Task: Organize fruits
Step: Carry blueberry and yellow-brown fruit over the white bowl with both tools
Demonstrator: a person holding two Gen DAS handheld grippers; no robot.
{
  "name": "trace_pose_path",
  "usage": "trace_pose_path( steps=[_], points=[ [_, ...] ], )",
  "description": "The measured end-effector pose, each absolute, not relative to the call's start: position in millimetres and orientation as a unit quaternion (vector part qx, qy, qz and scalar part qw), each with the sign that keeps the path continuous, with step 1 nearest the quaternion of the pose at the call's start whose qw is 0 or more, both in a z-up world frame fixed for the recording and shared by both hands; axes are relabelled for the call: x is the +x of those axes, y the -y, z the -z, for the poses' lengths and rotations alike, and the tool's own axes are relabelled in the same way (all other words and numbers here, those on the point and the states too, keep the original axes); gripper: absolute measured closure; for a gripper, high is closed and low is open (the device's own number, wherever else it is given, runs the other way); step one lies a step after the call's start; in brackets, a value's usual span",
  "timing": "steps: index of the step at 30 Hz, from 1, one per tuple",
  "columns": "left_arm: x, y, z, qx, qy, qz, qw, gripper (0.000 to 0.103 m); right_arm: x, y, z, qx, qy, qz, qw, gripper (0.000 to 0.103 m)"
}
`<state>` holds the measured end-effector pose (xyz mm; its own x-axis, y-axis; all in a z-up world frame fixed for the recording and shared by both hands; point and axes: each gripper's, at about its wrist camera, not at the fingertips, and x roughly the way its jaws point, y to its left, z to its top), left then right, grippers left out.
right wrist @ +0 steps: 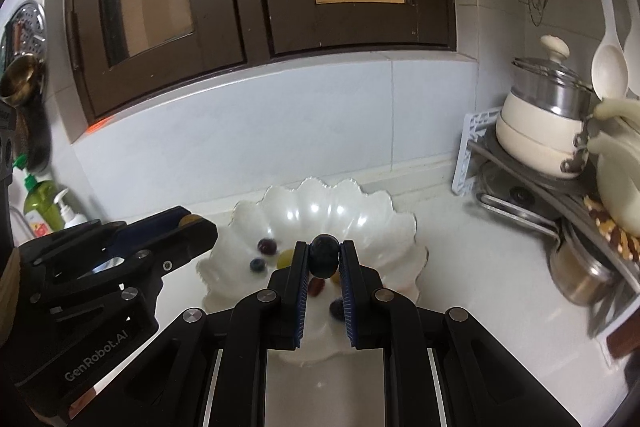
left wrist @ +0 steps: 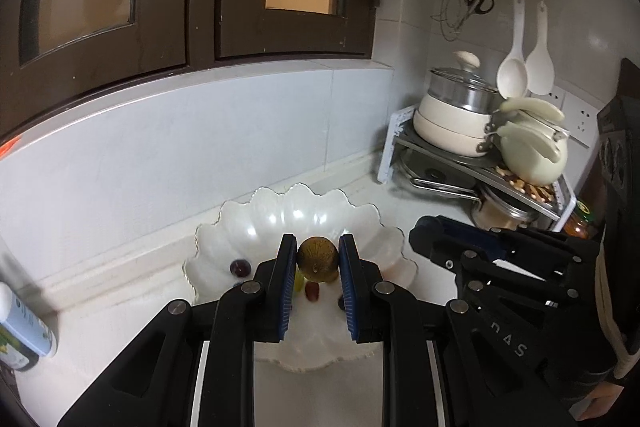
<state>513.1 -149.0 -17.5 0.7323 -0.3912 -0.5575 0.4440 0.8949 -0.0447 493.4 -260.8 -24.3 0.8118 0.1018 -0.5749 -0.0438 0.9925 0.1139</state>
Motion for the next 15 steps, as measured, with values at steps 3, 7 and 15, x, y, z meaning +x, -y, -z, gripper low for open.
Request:
trace_pose_path(
  steps=[3,7,15],
  points=[
    [529,152,20,0.044,-0.291,0.22,0.93,0.081,509,263,25,0.044,-0.307,-0.037,0.95,0.086],
    [546,157,26,0.043,-0.298,0.216,0.929,0.081,526,265,27,0.033,-0.309,-0.038,0.95,0.086],
    [576,170,39,0.052,-0.315,0.208,0.925,0.081,554,271,37,0.027,-0.323,-0.033,0.946,0.086]
  ],
)
